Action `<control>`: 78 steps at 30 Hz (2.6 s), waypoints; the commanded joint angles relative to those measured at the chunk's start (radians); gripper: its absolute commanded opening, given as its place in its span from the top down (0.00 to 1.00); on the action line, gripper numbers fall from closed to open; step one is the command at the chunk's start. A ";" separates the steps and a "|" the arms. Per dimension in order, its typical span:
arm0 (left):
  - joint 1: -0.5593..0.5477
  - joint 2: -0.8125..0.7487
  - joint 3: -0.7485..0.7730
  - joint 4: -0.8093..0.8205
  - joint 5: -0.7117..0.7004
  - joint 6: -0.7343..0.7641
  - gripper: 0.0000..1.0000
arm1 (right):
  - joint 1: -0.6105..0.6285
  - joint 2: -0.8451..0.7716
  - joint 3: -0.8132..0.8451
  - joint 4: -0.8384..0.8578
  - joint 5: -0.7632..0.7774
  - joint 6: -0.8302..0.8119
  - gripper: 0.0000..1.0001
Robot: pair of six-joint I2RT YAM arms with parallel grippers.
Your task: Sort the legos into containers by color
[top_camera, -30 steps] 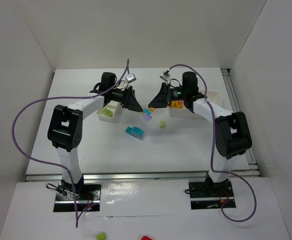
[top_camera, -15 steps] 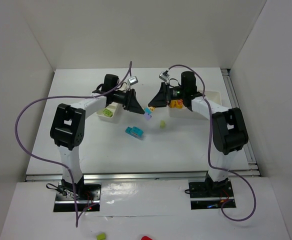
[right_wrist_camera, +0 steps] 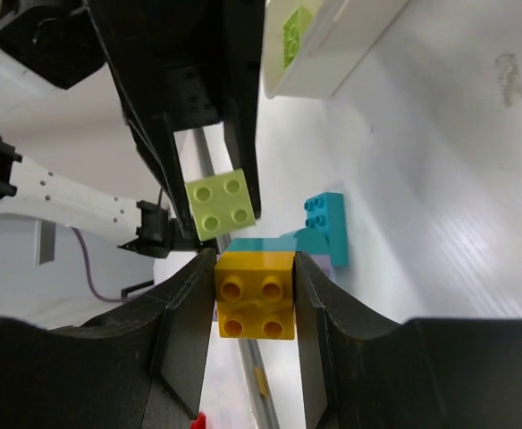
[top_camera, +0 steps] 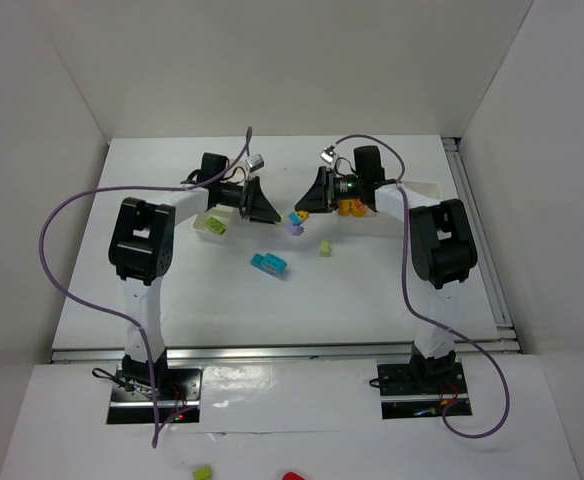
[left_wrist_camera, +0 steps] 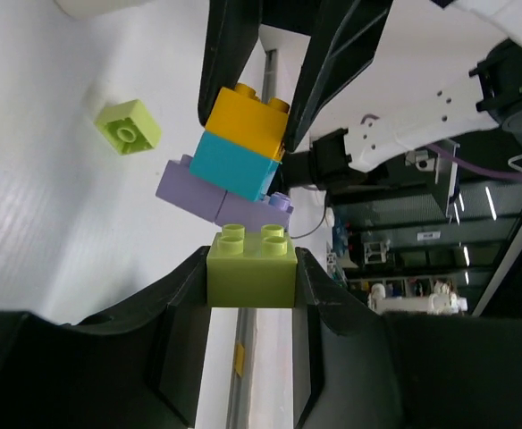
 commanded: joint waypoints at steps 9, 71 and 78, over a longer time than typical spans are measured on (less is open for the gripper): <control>0.108 -0.171 0.164 -0.576 -0.731 0.118 0.91 | -0.011 -0.069 0.063 -0.163 0.124 -0.118 0.70; -0.043 -0.314 0.005 -0.427 -0.429 0.205 0.03 | 0.016 -0.141 0.043 -0.306 0.166 -0.197 0.70; -0.226 -0.406 0.014 -0.443 -0.814 0.320 0.00 | 0.016 -0.141 0.135 -0.392 0.184 -0.127 0.70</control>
